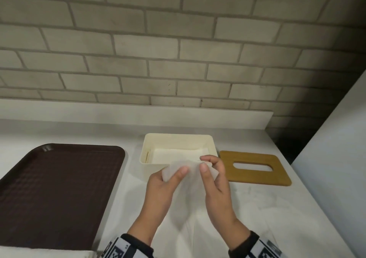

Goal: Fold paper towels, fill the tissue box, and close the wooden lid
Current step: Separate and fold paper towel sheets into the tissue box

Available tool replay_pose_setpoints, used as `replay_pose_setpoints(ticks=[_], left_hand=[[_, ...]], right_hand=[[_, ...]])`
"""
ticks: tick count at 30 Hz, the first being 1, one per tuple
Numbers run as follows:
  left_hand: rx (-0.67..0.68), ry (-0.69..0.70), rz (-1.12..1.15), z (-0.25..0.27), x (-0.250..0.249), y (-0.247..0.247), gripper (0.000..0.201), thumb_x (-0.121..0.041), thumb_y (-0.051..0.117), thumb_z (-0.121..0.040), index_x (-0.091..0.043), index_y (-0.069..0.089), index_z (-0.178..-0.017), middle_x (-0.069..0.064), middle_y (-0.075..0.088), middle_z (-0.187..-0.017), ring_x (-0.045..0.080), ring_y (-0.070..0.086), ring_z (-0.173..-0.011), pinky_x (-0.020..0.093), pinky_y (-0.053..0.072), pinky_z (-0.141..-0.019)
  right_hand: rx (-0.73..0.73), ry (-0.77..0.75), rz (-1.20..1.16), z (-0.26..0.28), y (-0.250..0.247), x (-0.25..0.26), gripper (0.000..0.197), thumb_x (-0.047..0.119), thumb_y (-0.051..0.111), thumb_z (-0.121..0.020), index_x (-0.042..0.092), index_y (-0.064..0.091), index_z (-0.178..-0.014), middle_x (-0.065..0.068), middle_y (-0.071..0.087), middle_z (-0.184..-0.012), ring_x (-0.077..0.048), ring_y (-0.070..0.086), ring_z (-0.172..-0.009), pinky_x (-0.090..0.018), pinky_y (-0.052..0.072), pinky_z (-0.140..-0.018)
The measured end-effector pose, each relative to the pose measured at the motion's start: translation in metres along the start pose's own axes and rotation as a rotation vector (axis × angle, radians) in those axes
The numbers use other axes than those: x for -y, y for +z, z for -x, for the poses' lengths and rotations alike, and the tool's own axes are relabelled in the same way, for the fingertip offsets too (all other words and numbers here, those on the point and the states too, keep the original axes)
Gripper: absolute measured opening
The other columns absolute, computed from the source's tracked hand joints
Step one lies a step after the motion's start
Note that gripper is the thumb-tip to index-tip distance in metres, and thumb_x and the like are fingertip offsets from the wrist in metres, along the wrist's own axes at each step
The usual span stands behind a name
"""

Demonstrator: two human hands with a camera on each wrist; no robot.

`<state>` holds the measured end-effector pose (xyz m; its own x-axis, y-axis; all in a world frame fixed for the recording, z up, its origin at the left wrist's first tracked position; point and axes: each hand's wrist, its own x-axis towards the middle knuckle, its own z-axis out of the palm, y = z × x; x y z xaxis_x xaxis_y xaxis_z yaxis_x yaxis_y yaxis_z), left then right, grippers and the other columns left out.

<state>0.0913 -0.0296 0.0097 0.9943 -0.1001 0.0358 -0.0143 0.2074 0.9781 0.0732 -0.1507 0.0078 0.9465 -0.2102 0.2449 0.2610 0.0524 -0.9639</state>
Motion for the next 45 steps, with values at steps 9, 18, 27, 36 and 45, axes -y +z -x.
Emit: replay_pose_setpoints(ticks=[9, 18, 27, 36, 45], left_hand=[[-0.106, -0.107, 0.003, 0.000, -0.014, 0.000, 0.046, -0.055, 0.031, -0.090, -0.026, 0.064, -0.104, -0.015, 0.074, -0.087, -0.007, 0.067, -0.081, 0.007, 0.050, -0.065], [-0.140, -0.322, 0.383, 0.000, -0.017, 0.001, 0.043, -0.048, 0.037, -0.097, -0.017, 0.067, -0.102, 0.005, 0.077, -0.090, 0.018, 0.074, -0.078, 0.036, 0.050, -0.070], [-0.130, -0.298, 0.310, -0.001, -0.016, -0.004, 0.034, -0.037, 0.043, -0.098, -0.016, 0.071, -0.100, 0.005, 0.077, -0.093, 0.015, 0.074, -0.076, 0.028, 0.054, -0.058], [-0.080, -0.282, 0.289, 0.004, -0.026, 0.006, 0.050, -0.053, 0.037, -0.093, -0.021, 0.076, -0.091, 0.002, 0.077, -0.094, 0.012, 0.073, -0.084, 0.034, 0.050, -0.074], [-0.118, -0.241, 0.252, -0.003, -0.025, -0.001, 0.032, -0.035, 0.042, -0.098, -0.013, 0.059, -0.115, -0.003, 0.068, -0.112, 0.013, 0.069, -0.089, 0.017, 0.052, -0.067]], right_hand=[[-0.212, 0.036, 0.003, -0.002, -0.003, -0.005, 0.035, 0.005, 0.066, -0.083, 0.038, 0.076, -0.074, 0.009, 0.075, -0.083, -0.004, 0.069, -0.081, -0.014, 0.053, -0.074], [-0.235, -0.021, -0.059, -0.010, -0.005, 0.008, 0.022, -0.003, 0.066, -0.080, 0.017, 0.071, -0.077, 0.007, 0.075, -0.074, -0.001, 0.069, -0.072, -0.010, 0.052, -0.068], [-0.010, 0.166, -0.106, -0.019, -0.015, 0.017, 0.011, 0.003, 0.064, -0.083, 0.009, 0.073, -0.080, 0.005, 0.073, -0.106, -0.015, 0.067, -0.101, -0.033, 0.053, -0.090], [-0.137, 0.188, -0.029, -0.020, -0.011, 0.014, 0.006, 0.006, 0.068, -0.082, 0.009, 0.073, -0.078, -0.002, 0.074, -0.086, -0.015, 0.068, -0.085, -0.023, 0.052, -0.077], [0.330, 0.323, 0.325, -0.029, -0.026, 0.013, 0.058, 0.026, 0.082, -0.069, 0.041, 0.052, -0.116, 0.006, 0.074, -0.099, -0.009, 0.070, -0.090, -0.028, 0.056, -0.079]])
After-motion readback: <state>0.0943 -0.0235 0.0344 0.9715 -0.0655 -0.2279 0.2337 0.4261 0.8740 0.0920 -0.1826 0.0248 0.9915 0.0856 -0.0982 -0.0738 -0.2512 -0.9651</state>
